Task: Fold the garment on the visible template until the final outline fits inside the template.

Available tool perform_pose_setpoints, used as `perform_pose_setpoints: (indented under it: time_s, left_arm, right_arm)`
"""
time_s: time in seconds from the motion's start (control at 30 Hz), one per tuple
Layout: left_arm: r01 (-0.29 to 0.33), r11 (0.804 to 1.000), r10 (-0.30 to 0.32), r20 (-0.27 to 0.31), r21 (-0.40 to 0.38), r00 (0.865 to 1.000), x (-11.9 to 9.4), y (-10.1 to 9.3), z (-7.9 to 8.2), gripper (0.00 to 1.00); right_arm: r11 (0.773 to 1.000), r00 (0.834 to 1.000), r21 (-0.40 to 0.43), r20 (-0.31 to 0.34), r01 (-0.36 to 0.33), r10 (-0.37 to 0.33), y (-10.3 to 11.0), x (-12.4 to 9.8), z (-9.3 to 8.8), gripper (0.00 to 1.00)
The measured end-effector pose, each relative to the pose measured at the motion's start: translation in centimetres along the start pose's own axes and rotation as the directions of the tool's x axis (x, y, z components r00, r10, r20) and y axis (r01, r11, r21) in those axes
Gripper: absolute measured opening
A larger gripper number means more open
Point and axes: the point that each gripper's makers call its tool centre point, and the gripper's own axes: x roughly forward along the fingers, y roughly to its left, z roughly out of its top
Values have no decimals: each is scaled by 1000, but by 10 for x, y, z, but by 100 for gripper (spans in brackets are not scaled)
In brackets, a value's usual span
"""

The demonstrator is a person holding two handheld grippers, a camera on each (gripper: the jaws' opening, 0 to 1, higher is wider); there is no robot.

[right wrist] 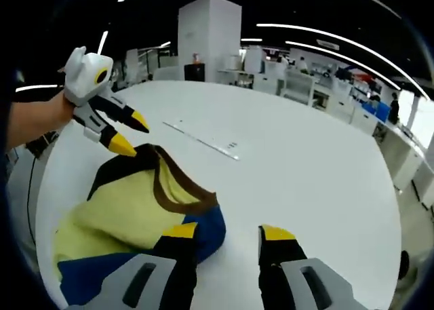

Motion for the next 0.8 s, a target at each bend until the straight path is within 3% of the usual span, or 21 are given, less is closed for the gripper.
perform_pose_setpoints:
  time_s: [0.13, 0.23, 0.43, 0.8]
  left_arm:
    - [15, 998, -11, 51, -61, 999, -8, -5, 7, 49]
    - [13, 998, -10, 58, -58, 998, -14, -9, 6, 52]
    - [25, 997, -21, 58, -78, 998, -26, -21, 3, 62]
    - [31, 989, -15, 106, -146, 994, -52, -27, -8, 62]
  right_arm:
    - [1000, 1000, 26, 21, -10, 9, 4, -5, 3, 42]
    - [998, 998, 65, 57, -19, 15, 9, -10, 9, 52]
    - [997, 996, 75, 91, -31, 24, 18, -21, 13, 60]
    - [993, 989, 96, 142, -62, 48, 39, -43, 14, 62]
